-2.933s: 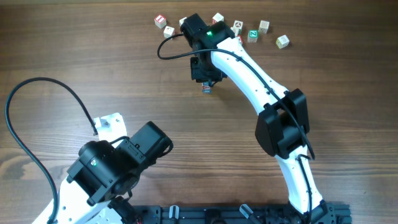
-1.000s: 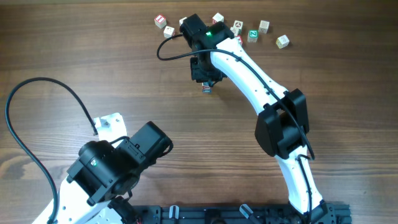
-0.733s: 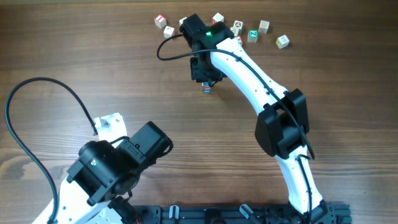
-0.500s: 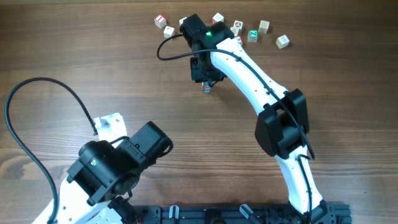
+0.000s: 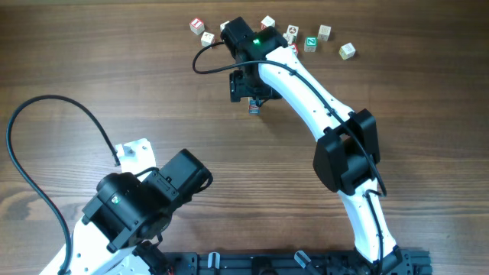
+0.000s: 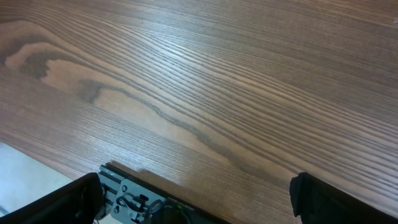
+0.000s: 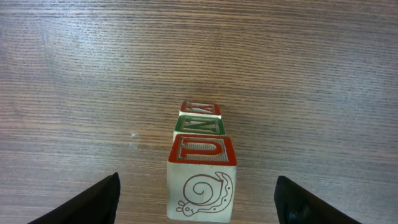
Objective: Form a tower
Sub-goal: 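Lift the open right gripper straight up off the tower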
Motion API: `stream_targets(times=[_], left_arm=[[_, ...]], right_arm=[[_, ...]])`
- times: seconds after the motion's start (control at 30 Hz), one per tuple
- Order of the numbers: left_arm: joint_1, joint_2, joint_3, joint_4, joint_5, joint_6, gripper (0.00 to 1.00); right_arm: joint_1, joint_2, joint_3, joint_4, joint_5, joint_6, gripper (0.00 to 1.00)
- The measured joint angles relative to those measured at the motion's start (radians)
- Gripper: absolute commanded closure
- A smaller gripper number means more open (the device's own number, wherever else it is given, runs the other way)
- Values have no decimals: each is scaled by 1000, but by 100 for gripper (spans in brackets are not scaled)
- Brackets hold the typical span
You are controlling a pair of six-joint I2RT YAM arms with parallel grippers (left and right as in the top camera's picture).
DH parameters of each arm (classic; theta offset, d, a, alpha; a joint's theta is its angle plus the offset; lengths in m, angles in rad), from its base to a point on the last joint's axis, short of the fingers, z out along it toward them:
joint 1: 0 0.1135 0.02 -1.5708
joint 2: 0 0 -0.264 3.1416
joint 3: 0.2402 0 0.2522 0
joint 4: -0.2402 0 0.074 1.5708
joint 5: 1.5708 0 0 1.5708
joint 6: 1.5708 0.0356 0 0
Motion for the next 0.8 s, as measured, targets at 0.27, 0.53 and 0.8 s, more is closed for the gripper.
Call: stream_targets(times=[0.27,0.53,0.8], left_arm=[[0,0,0,0,0,0,0],[0,0,0,0,0,0,0],[0,0,0,0,0,0,0]], right_arm=[[0,30,0,-3,-7,0,35],[0,68,0,-3,-7,0,46],[0,85,0,3,-7,0,60]])
